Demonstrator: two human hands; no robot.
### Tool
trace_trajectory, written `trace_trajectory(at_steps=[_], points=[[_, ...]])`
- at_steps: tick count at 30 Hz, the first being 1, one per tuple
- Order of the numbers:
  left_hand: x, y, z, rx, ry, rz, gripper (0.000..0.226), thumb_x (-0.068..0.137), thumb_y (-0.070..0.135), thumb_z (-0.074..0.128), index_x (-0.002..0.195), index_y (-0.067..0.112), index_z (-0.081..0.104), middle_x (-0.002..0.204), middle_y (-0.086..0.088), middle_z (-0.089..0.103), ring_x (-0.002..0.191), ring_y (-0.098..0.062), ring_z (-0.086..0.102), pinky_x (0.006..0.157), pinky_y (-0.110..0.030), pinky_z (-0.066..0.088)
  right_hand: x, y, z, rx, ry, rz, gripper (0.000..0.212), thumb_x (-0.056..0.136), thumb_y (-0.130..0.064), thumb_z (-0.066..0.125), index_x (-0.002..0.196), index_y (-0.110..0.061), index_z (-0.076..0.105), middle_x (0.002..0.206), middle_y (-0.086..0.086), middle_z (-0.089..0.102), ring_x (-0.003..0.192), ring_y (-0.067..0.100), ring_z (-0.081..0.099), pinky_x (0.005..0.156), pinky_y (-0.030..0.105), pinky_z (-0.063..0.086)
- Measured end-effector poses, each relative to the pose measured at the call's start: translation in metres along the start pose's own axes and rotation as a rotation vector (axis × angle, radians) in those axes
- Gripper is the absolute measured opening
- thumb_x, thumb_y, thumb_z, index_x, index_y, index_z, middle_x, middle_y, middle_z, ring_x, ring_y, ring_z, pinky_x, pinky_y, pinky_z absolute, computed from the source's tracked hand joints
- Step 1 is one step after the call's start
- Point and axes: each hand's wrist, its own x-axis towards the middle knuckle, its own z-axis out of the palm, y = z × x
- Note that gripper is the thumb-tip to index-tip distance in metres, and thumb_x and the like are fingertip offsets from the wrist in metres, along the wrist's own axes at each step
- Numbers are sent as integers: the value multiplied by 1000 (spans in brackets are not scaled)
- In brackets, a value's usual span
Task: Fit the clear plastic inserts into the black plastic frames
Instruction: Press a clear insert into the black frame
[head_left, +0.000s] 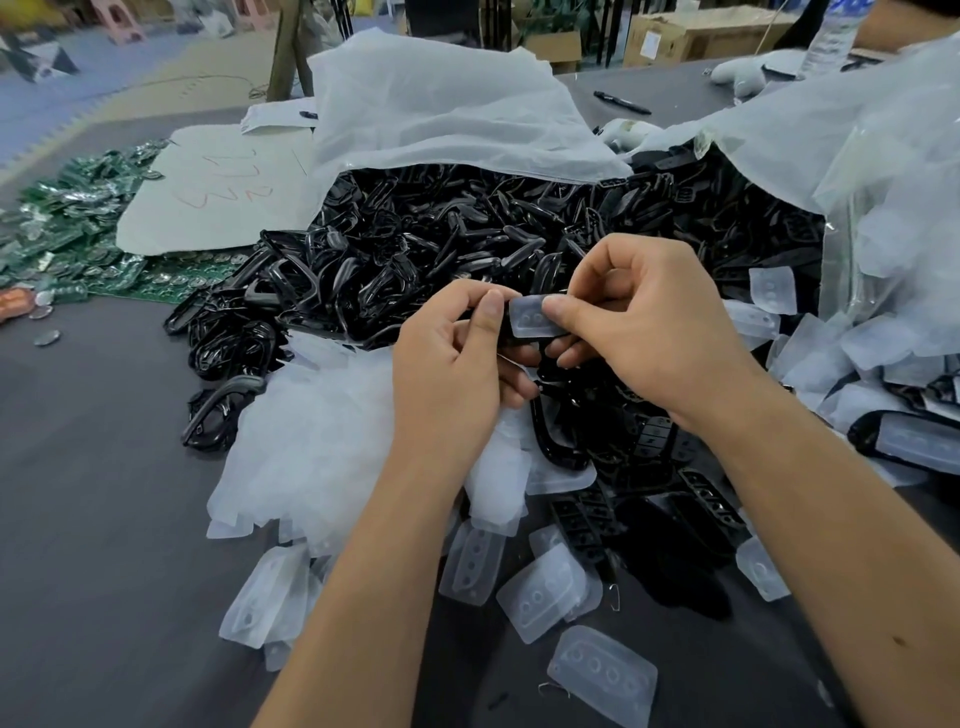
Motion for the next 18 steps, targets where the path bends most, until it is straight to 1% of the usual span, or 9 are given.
trace_trajectory(at_steps=[4, 7, 10, 13, 15, 18], points=[[0, 0, 0, -11, -8, -2, 25, 112, 19, 48, 107, 7, 70, 74, -17, 73, 50, -21, 65, 46, -24, 50, 0, 1, 0, 4, -14, 13, 18, 91, -9, 79, 84, -9, 62, 69, 5, 75, 59, 25, 76, 65, 47, 66], [0, 1, 0, -22, -6, 10, 25, 111, 19, 49, 108, 6, 70, 73, -15, 74, 49, -20, 65, 46, -23, 50, 0, 1, 0, 34, -20, 21, 19, 91, -7, 79, 83, -8, 61, 69, 8, 75, 61, 27, 77, 65, 47, 65], [0, 1, 0, -33, 3, 24, 24, 111, 18, 50, 109, 5, 70, 68, -10, 73, 48, -19, 65, 45, -23, 50, 0, -1, 0, 75, -26, 31, 19, 90, -4, 79, 84, -6, 62, 69, 9, 74, 63, 28, 77, 60, 40, 64], [0, 1, 1, -39, 8, 36, 25, 111, 18, 50, 110, 5, 72, 69, -14, 72, 50, -20, 66, 46, -23, 51, -1, -3, -1, 158, -20, 59, 19, 89, -1, 80, 93, -3, 61, 74, 12, 76, 65, 30, 77, 57, 31, 61], [0, 2, 1, -51, 18, 36, 26, 111, 19, 49, 112, 7, 72, 71, -17, 72, 52, -20, 67, 48, -24, 53, -2, -5, 0, 198, 0, 75, 23, 87, 0, 81, 99, -3, 62, 79, 16, 76, 67, 31, 77, 58, 29, 60], [-1, 1, 1, -37, 23, 29, 19, 109, 20, 56, 112, 9, 72, 75, -16, 73, 55, -22, 69, 51, -27, 54, -3, -8, 1, 184, 10, 68, 24, 85, 0, 83, 100, -5, 65, 82, 15, 77, 67, 31, 76, 58, 28, 59]])
